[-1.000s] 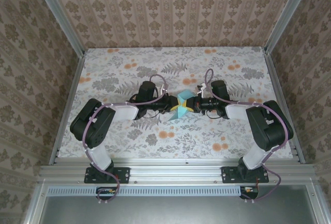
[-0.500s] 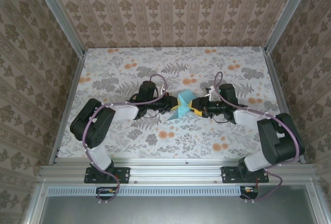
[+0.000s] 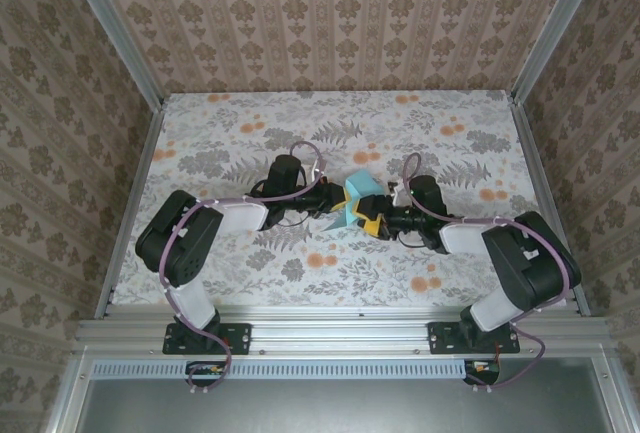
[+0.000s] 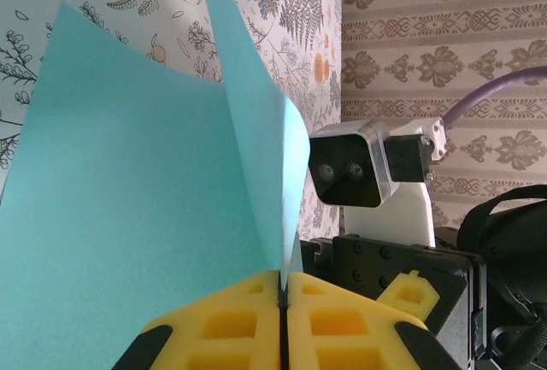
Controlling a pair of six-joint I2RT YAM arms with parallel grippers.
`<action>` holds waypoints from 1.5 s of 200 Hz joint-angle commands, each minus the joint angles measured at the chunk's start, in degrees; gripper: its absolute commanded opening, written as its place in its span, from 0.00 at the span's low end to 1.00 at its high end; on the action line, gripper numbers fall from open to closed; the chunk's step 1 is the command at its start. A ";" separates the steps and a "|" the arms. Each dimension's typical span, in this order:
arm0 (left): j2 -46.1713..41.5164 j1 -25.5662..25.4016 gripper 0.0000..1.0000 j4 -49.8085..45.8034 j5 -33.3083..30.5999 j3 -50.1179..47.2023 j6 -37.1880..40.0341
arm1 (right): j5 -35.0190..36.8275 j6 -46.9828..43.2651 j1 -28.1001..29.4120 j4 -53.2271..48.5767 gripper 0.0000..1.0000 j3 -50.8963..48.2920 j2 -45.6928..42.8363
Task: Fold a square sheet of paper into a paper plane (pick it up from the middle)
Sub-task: Turn over the paper at the center of the table.
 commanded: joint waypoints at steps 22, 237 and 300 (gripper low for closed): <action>-1.17 -0.37 0.10 1.36 -0.38 0.56 -0.32 | 1.89 8.26 0.96 12.23 0.53 -1.15 3.19; -8.86 2.59 0.57 -17.89 -1.46 2.67 12.86 | 14.90 -31.16 -1.19 -54.91 0.04 14.88 -7.16; -10.71 4.19 0.72 -29.92 0.83 7.77 22.77 | 42.74 -46.11 -0.66 -91.34 0.00 32.16 -8.86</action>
